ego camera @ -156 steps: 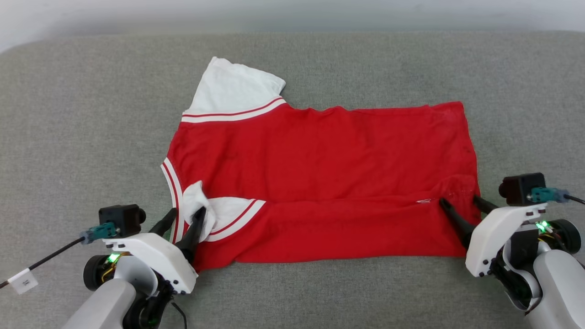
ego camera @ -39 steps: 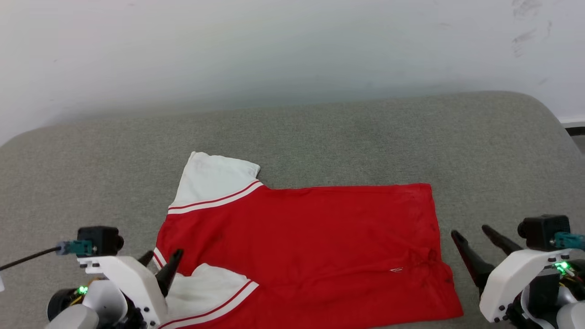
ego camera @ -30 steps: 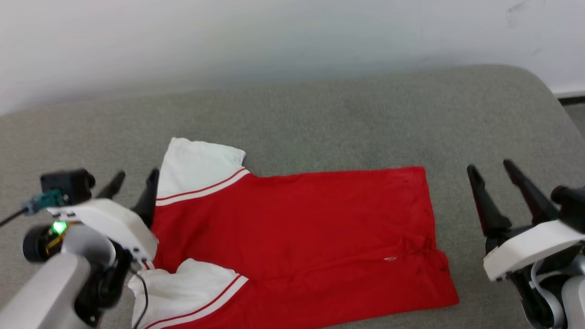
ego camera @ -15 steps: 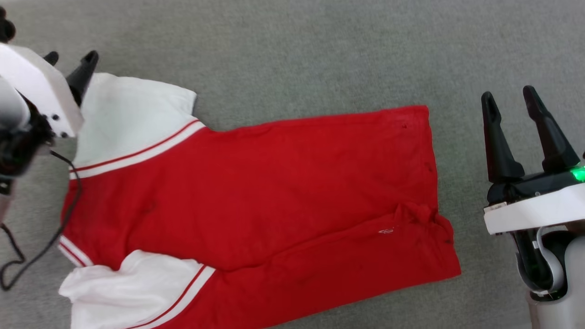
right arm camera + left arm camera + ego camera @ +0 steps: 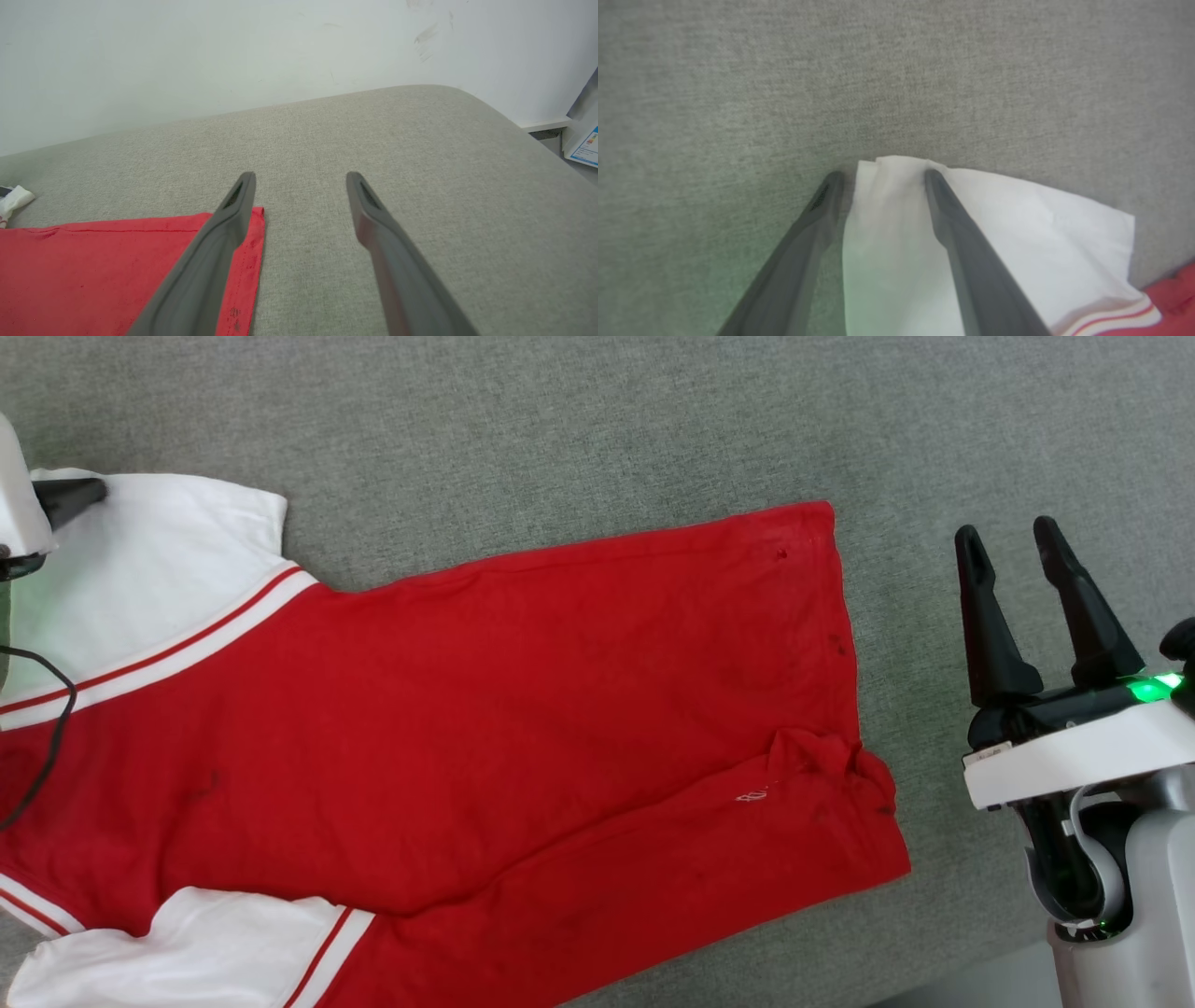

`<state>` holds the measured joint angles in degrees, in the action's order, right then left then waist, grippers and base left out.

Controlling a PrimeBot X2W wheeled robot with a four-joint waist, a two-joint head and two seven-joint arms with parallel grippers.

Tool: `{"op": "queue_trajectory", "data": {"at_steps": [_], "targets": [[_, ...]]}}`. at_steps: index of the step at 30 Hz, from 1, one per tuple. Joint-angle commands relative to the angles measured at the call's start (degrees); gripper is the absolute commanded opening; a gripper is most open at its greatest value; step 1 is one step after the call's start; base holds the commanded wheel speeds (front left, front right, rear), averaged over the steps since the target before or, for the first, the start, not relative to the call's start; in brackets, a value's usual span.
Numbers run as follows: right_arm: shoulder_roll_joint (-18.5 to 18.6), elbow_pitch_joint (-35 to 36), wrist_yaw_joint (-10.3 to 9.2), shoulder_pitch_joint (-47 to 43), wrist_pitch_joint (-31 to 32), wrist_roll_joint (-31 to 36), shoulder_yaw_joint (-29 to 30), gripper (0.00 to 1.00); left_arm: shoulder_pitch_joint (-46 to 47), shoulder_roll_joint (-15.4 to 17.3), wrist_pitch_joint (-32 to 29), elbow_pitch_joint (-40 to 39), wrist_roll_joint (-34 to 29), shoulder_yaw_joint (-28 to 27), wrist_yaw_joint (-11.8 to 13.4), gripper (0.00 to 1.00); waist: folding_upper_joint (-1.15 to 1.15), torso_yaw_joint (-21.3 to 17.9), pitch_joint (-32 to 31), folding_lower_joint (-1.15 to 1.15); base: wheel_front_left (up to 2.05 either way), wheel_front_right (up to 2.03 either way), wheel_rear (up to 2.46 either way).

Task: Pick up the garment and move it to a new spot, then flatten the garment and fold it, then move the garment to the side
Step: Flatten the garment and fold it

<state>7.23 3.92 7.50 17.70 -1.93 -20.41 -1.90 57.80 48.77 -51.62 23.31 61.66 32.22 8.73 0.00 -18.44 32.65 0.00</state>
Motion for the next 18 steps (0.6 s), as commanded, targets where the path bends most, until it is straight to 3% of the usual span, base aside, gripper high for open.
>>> {"op": "queue_trajectory", "data": {"at_steps": [1, 8, 18], "targets": [[0.0, -0.5, -0.01, 1.1, 0.4, -1.3, -0.2, 1.00, -5.0, -4.0, -1.8, 2.3, 1.0, 3.2, 0.5, 0.00, 0.00, -0.1, 0.0, 0.00, 0.00, 0.00, 0.00], [2.6, -7.7, -0.02, 5.0, 7.3, -7.4, 0.2, 1.00, -4.2, -5.5, 4.3, 2.7, -0.4, 1.9, 0.2, 0.00, 0.00, 1.9, -3.0, 0.00, 0.00, 0.00, 0.00], [9.7, -24.8, -0.02, 17.7, 31.7, -14.9, -6.1, 1.00, 1.1, -9.6, 10.3, 0.1, -2.7, 2.4, -3.4, 0.00, 0.00, 9.6, -7.2, 0.00, 0.00, 0.00, 0.00]]}}
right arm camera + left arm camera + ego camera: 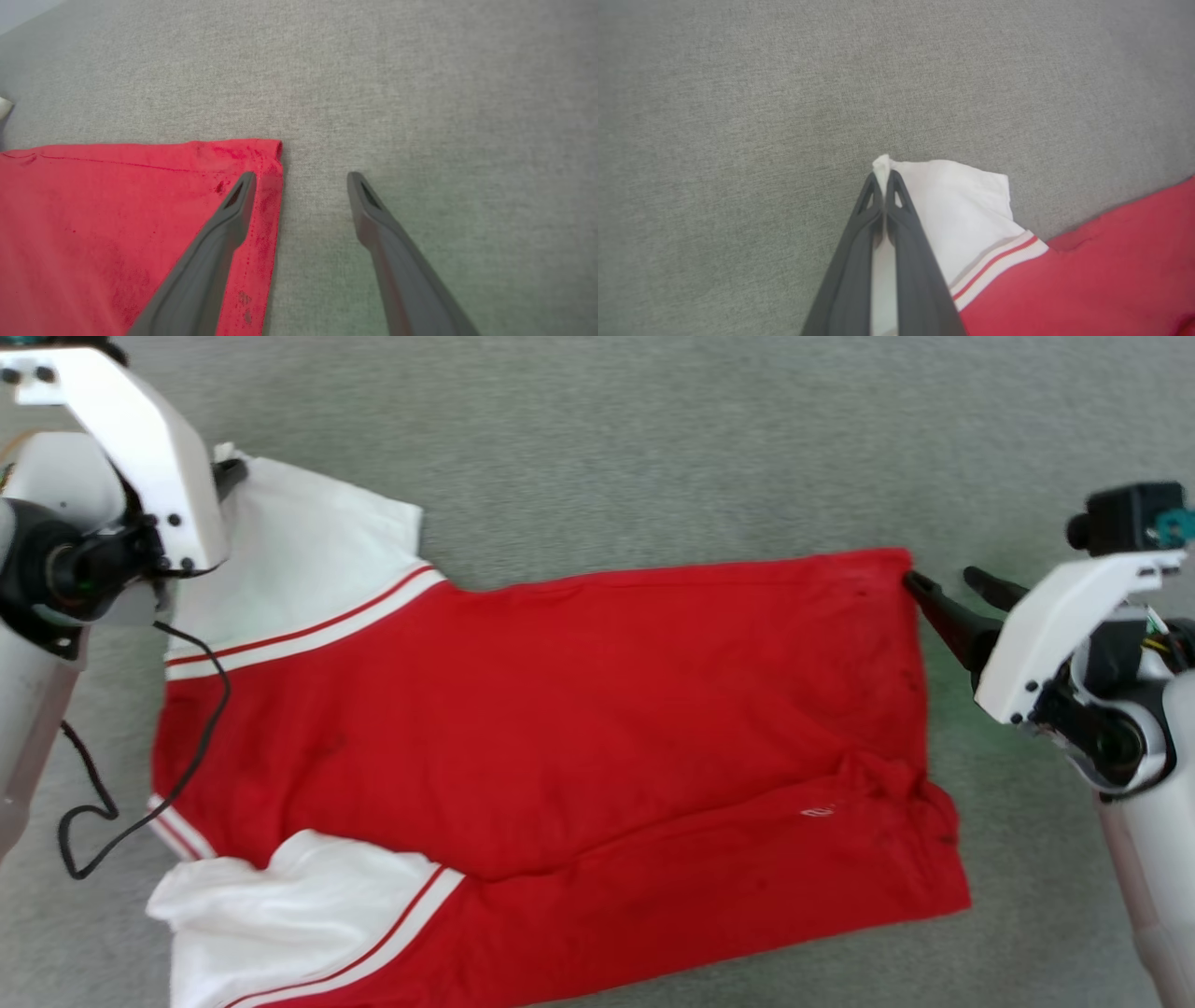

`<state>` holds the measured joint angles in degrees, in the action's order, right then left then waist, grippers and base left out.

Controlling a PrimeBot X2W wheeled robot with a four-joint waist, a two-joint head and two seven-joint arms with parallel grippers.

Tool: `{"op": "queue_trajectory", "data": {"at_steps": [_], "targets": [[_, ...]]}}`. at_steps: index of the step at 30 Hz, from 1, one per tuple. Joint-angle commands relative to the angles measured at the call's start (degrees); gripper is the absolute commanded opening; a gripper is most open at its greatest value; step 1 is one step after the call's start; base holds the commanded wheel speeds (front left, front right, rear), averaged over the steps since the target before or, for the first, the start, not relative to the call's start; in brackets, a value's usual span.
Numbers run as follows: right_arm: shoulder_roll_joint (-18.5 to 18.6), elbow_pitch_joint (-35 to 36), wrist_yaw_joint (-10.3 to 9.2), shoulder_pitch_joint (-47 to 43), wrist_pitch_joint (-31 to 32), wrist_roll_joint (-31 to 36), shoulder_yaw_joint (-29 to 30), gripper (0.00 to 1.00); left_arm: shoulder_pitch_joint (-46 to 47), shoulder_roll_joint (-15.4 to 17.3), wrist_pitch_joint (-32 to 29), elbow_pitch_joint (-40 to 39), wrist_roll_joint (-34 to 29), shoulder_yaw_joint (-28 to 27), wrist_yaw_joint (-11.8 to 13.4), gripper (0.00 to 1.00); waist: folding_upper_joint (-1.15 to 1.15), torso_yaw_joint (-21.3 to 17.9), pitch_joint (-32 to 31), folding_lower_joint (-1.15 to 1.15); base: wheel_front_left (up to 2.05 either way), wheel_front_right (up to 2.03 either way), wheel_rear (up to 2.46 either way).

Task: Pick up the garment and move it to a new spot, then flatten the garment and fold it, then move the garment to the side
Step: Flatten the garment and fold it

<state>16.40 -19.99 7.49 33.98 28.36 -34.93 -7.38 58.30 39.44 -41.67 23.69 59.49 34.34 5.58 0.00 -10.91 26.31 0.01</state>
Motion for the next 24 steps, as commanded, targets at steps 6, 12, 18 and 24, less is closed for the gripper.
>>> {"op": "queue_trajectory", "data": {"at_steps": [6, 12, 18, 24], "targets": [[1.3, -8.1, 0.00, 6.0, 12.4, -1.5, -4.8, 1.00, 1.5, -1.5, 1.5, -2.7, -1.4, 1.0, -0.8, 0.00, 0.00, 5.1, 0.1, -0.01, 0.00, 0.00, 0.00], [2.0, -12.0, 0.01, 9.3, 18.8, -0.2, -6.2, 0.00, -0.8, -1.5, 5.0, -4.5, -1.5, 0.3, -1.0, 0.00, 0.00, 7.3, -0.3, -0.01, 0.00, 0.00, 0.00], [4.5, -5.3, -0.01, 8.5, 13.2, 1.4, -4.0, 0.00, -6.7, -0.4, 11.2, -6.8, -0.2, -1.9, -1.0, 0.00, 0.00, 8.1, -5.3, -0.01, 0.00, 0.00, 0.00], [5.0, 0.6, -0.01, 1.7, 11.4, 1.5, -1.3, 0.00, -15.8, 1.2, 17.0, -11.6, 1.0, -3.6, -0.3, 0.00, 0.00, 8.9, -10.4, -0.01, 0.00, 0.00, 0.00]]}}
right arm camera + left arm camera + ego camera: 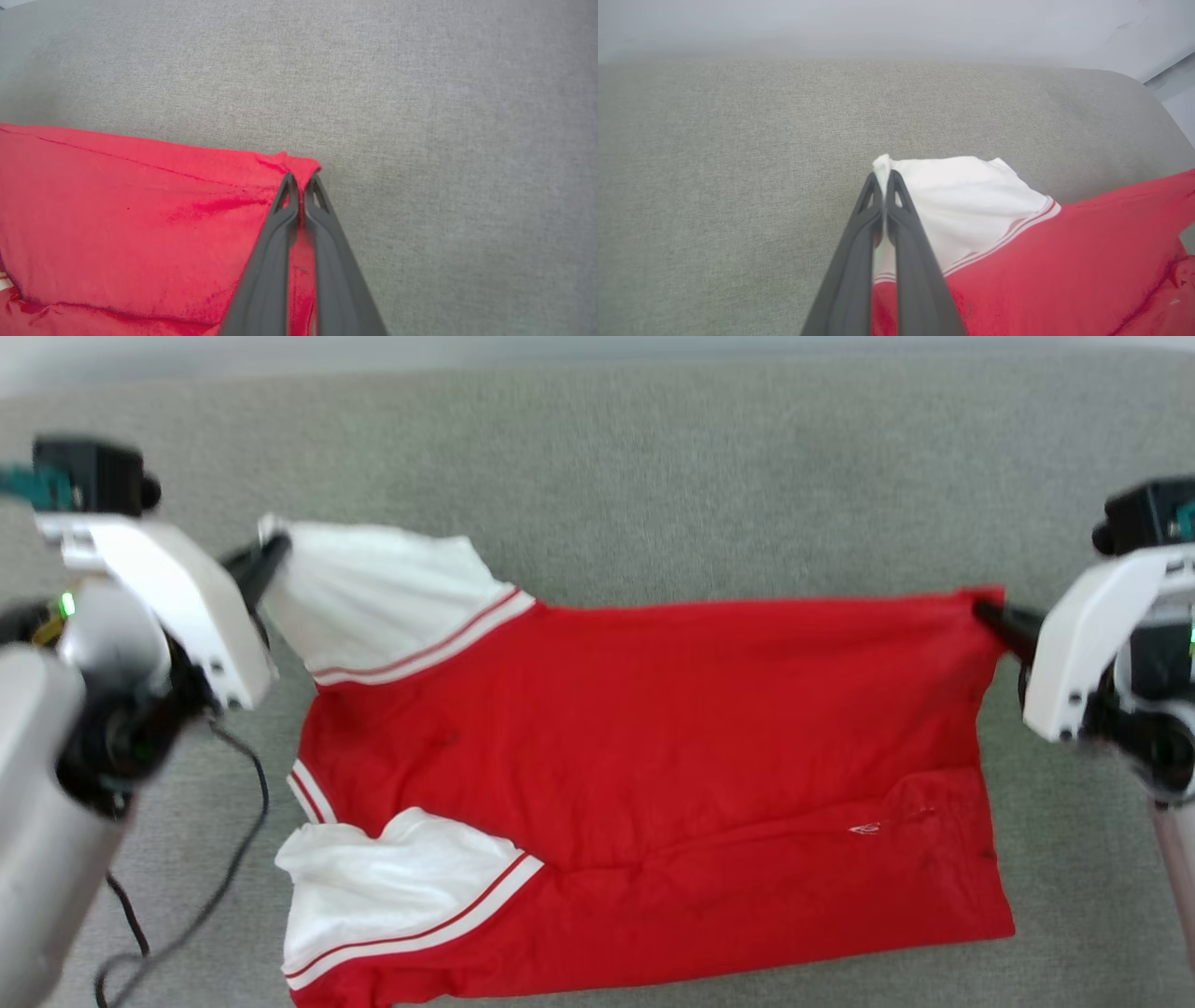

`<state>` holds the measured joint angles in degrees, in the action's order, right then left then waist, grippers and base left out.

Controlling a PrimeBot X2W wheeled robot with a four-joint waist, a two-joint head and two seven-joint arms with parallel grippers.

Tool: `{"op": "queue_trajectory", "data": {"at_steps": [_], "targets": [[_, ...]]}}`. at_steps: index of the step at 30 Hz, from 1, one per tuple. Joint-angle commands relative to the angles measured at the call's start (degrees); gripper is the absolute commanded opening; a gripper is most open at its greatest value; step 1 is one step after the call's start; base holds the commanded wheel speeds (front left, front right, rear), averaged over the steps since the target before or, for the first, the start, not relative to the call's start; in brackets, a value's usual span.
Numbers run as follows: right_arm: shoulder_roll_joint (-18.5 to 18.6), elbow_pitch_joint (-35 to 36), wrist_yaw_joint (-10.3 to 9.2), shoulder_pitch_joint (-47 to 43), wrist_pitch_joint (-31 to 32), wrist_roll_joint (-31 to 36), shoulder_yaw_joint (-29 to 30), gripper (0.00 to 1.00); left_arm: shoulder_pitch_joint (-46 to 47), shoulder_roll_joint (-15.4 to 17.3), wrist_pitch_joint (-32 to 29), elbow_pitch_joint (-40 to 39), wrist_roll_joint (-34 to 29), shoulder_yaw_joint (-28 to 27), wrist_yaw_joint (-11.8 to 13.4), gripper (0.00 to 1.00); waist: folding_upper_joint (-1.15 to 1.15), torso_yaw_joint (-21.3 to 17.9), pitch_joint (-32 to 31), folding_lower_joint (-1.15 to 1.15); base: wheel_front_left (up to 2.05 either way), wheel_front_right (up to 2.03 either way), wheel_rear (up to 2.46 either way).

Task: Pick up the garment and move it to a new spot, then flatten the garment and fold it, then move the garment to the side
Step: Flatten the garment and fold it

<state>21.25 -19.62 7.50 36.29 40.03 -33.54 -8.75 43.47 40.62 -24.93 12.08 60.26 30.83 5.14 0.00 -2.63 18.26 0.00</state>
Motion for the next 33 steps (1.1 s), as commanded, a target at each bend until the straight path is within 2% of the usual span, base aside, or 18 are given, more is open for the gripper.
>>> {"op": "queue_trajectory", "data": {"at_steps": [1, 8, 9, 13, 14, 15, 16, 17, 20, 24, 29, 33], "targets": [[0.1, 1.2, -0.02, -2.7, -0.3, 0.1, 0.7, 0.00, -3.3, 0.2, 1.6, -1.0, 0.4, -0.4, 0.6, 0.00, 0.00, 0.9, -3.4, 0.00, 0.00, 0.00, 0.00], [-2.7, 6.4, -0.02, -17.4, -1.0, 0.5, 5.4, 0.00, -22.0, 1.4, 9.4, -7.8, 3.6, -2.3, 4.5, 0.00, 0.00, 1.6, -8.8, 0.00, 0.00, 0.00, 0.00], [-3.7, 6.8, -0.02, -21.2, -1.4, 0.7, 6.9, 0.00, -27.0, 0.9, 10.8, -9.2, 4.6, -2.0, 5.6, 0.00, 0.00, 1.9, -9.6, 0.00, 0.00, 0.00, 0.00], [-6.0, 6.6, -0.01, -27.0, -2.7, 1.5, 8.2, 0.00, -34.2, -1.5, 11.9, -9.4, 6.9, -0.4, 6.4, 0.00, 0.00, 2.4, -9.9, 0.00, 0.00, 0.00, 0.00], [-6.3, 6.3, -0.02, -28.2, -3.3, 1.8, 8.6, 0.11, -35.1, -2.3, 12.2, -8.7, 7.1, 0.0, 6.7, 0.00, 0.00, 2.6, -9.9, 0.00, 0.00, 0.00, 0.00], [-7.0, 5.8, -0.02, -29.2, -3.8, 1.6, 8.9, 0.71, -36.1, -3.4, 11.7, -8.1, 7.7, 0.9, 6.5, 0.05, 0.00, 2.7, -9.9, 0.00, 0.00, 0.00, 0.00], [-7.4, 5.2, -0.01, -30.0, -4.3, 1.3, 9.0, 1.00, -36.6, -4.6, 11.7, -7.4, 8.1, 1.5, 5.9, 0.46, 0.00, 2.7, -9.9, 0.00, 0.00, 0.00, 0.00], [-7.5, 4.7, -0.02, -30.5, -5.0, 1.4, 9.1, 1.00, -36.8, -5.2, 12.4, -6.4, 8.1, 1.5, 5.7, 1.00, 0.00, 2.7, -10.0, 0.00, 0.00, 0.00, 0.00], [-8.0, 3.8, -0.03, -31.9, -7.8, 1.3, 9.0, 1.00, -36.8, -6.8, 14.9, -3.6, 6.7, 2.1, 5.0, 1.00, 0.00, 2.3, -10.6, 0.00, 0.00, 0.00, 0.00], [-7.3, 6.5, -0.02, -32.4, -13.7, 0.8, 9.0, 1.00, -36.0, -8.1, 22.1, -3.1, 3.1, 1.2, 4.8, 1.00, 0.00, 1.5, -12.2, 0.00, 0.00, 0.00, 0.00], [-5.7, 11.1, -0.02, -32.7, -17.0, 0.8, 10.5, 1.00, -35.6, -9.4, 31.0, -6.6, -0.1, -1.7, 6.7, 1.00, 0.00, 0.3, -14.6, 0.00, 0.00, 0.00, 0.00], [-4.4, 12.9, -0.02, -31.6, -14.6, 1.7, 13.4, 1.00, -34.8, -8.5, 35.8, -10.3, -5.3, -2.3, 10.0, 1.00, 0.00, 0.0, -15.6, 0.00, 0.00, 0.00, 0.00]]}}
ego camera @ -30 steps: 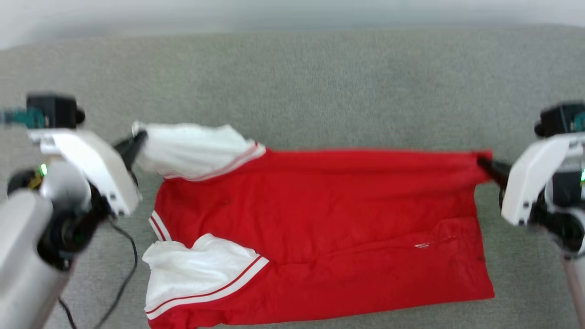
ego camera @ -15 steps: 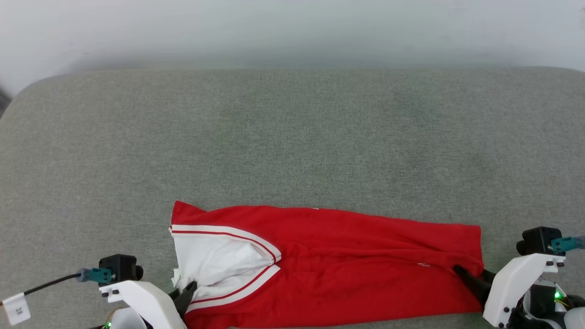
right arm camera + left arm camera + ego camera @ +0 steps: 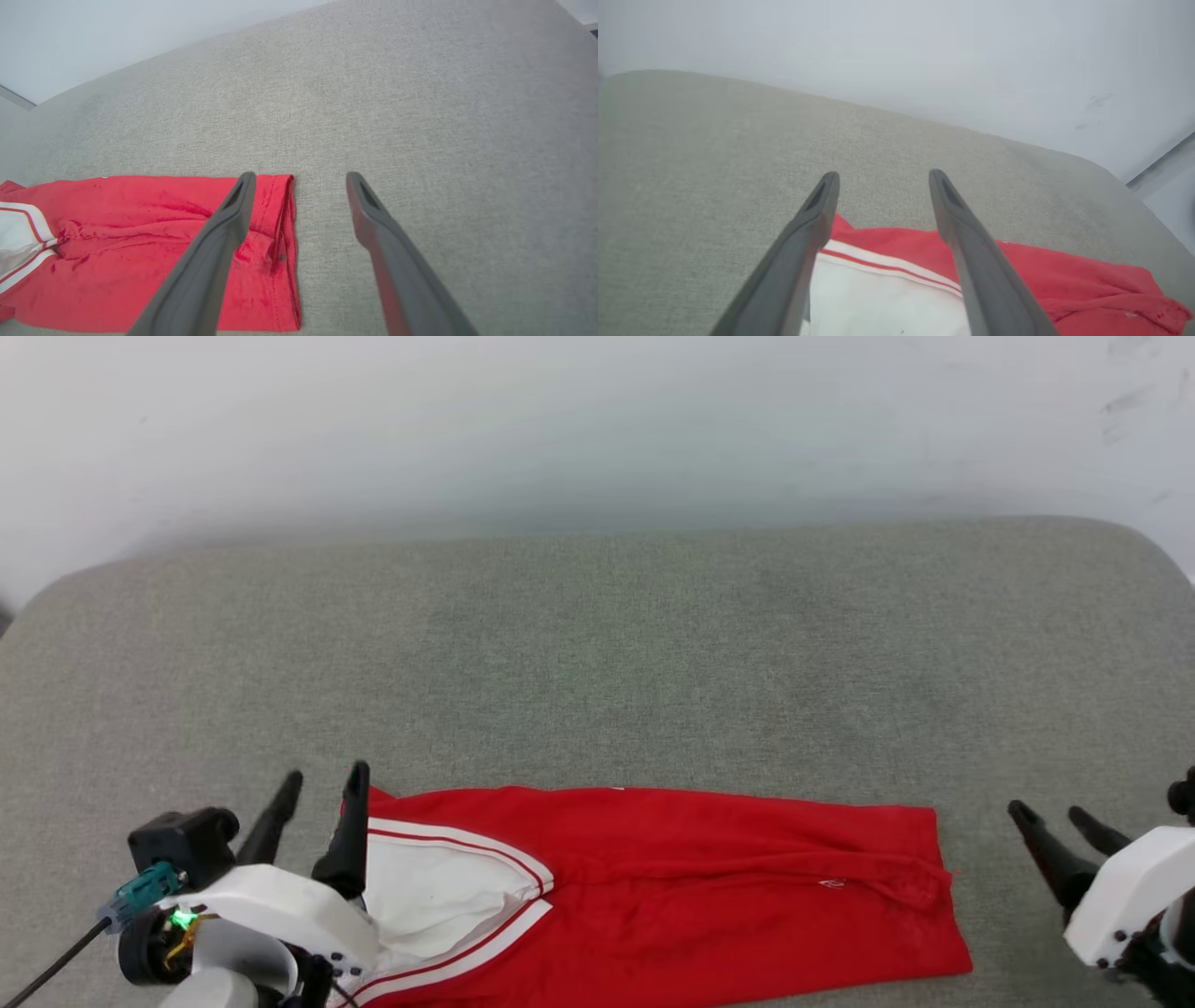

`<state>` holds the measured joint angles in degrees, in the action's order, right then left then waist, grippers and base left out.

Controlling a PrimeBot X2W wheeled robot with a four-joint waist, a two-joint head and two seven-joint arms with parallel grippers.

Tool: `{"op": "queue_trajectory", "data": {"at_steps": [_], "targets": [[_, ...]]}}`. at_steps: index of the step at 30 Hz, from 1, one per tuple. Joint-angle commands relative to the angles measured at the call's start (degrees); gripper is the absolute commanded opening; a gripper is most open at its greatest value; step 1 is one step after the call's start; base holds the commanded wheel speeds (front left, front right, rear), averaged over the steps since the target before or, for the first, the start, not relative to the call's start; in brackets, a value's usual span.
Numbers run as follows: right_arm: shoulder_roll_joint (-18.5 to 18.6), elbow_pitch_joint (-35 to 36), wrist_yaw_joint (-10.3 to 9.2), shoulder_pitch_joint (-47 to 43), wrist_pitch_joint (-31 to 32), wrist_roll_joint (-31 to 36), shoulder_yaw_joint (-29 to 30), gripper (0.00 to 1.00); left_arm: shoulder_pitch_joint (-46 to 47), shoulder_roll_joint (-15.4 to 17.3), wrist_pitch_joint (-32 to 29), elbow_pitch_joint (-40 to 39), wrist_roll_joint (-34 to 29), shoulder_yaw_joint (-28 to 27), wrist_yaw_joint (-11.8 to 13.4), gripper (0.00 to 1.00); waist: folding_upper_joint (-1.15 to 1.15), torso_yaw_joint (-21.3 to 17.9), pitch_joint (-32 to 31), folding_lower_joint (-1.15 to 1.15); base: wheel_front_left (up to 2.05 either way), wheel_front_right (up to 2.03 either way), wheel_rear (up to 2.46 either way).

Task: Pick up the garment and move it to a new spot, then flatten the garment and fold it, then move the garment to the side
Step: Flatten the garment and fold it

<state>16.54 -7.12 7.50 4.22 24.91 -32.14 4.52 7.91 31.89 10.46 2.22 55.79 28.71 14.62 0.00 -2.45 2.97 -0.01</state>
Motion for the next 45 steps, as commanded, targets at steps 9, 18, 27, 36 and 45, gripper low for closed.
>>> {"op": "queue_trajectory", "data": {"at_steps": [9, 18, 27, 36, 45], "targets": [[1.8, -2.2, -0.02, 2.0, 14.9, 2.2, 2.6, 1.00, 0.0, 0.1, 4.4, -9.6, -15.5, -0.1, 9.5, 1.00, 0.00, 3.7, 0.6, 0.01, 0.00, 0.00, 0.00], [-2.4, -10.9, -0.02, 4.6, 18.0, 0.5, 0.5, 1.00, 0.3, -1.4, 4.6, -12.0, -18.2, 1.3, 9.9, 1.00, 0.00, 8.2, 4.7, 0.01, 0.00, 0.00, 0.00], [-2.5, -17.1, 0.05, 5.5, 19.4, -2.7, -3.4, 0.00, -0.6, -2.1, 4.7, -10.6, -18.4, 1.1, 9.4, 1.00, 0.00, 8.5, 3.8, 0.01, 0.00, 0.00, 0.00], [2.9, -15.0, -0.02, 8.9, 18.4, -3.2, -3.9, 0.00, -2.7, -0.5, 3.9, -10.6, -17.9, 0.3, 10.4, 1.00, 0.00, 4.4, 0.0, 0.01, 0.00, 0.00, 0.00], [4.6, -15.1, -0.02, 7.9, 19.6, -0.4, 6.5, 0.00, -4.3, -0.2, 3.4, -11.3, -17.6, 0.2, 11.5, 1.00, 0.00, 0.7, -0.8, 0.01, 0.00, 0.00, 0.00]]}}
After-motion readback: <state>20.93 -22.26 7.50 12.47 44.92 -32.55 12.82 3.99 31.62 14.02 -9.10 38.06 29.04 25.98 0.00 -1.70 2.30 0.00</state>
